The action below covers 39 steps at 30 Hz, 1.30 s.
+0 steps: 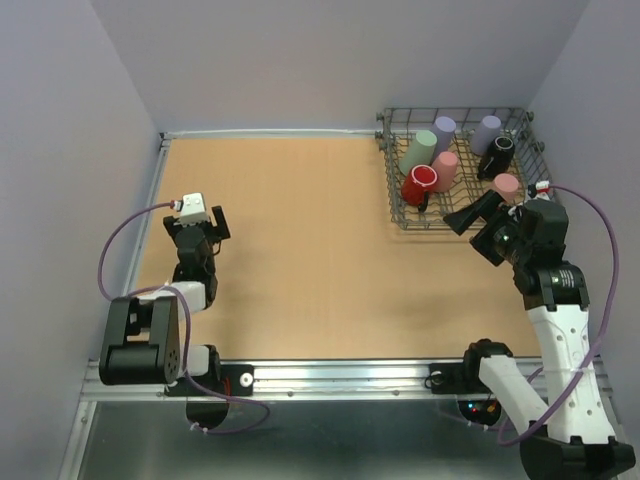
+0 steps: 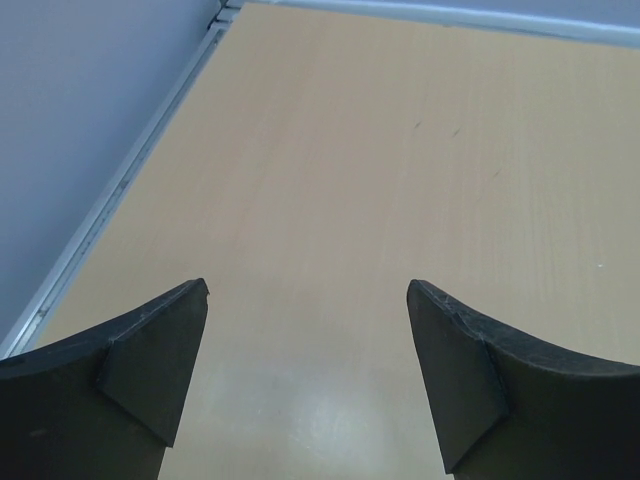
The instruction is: Load the cups into the dish rack
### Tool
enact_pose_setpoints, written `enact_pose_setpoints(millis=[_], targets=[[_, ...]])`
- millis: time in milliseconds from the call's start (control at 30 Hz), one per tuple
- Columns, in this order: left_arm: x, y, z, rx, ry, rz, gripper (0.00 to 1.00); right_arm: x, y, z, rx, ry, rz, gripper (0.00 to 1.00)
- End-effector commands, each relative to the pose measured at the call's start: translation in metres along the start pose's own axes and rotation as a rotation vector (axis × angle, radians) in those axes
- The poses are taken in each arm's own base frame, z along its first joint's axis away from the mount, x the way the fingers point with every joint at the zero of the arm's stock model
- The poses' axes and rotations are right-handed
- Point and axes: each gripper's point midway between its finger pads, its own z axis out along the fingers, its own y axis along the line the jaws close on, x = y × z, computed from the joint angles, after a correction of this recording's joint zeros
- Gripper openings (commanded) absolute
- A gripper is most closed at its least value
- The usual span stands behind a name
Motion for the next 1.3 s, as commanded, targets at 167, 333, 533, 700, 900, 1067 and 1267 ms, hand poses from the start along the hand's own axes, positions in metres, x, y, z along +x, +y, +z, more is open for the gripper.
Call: enact_pose_setpoints(millis=[167, 333, 533, 700, 900, 1067, 1267], targets=[[-0.048, -0.031, 0.034, 0.199, -0.194, -0.025, 0.83, -0.020, 0.020, -0.008, 0.017, -0.034, -0.118, 1.00], [-0.043, -0.020, -0.003, 0.184, -0.316, -0.046, 0.87, -0.015, 0.010, 0.004, 0.065, -0.015, -0.091, 1.00], [-0.047, -0.009, 0.004, 0.078, -0.317, -0.078, 0.99, -0.014, 0.005, 0.016, 0.084, -0.011, -0.050, 1.00], [-0.046, -0.016, 0.006, 0.113, -0.308, -0.047, 0.99, -0.029, 0.010, 0.041, 0.072, -0.065, -0.020, 1.00], [-0.046, -0.016, 0.006, 0.113, -0.309, -0.047, 0.99, -0.070, -0.069, 0.076, 0.450, -0.253, -0.254, 1.00], [-0.046, -0.016, 0.006, 0.113, -0.309, -0.047, 0.99, -0.051, -0.093, 0.103, 0.469, -0.258, -0.373, 1.00], [-0.046, -0.016, 0.006, 0.113, -0.309, -0.047, 0.99, -0.033, -0.122, 0.127, 0.457, -0.336, -0.343, 1.00]])
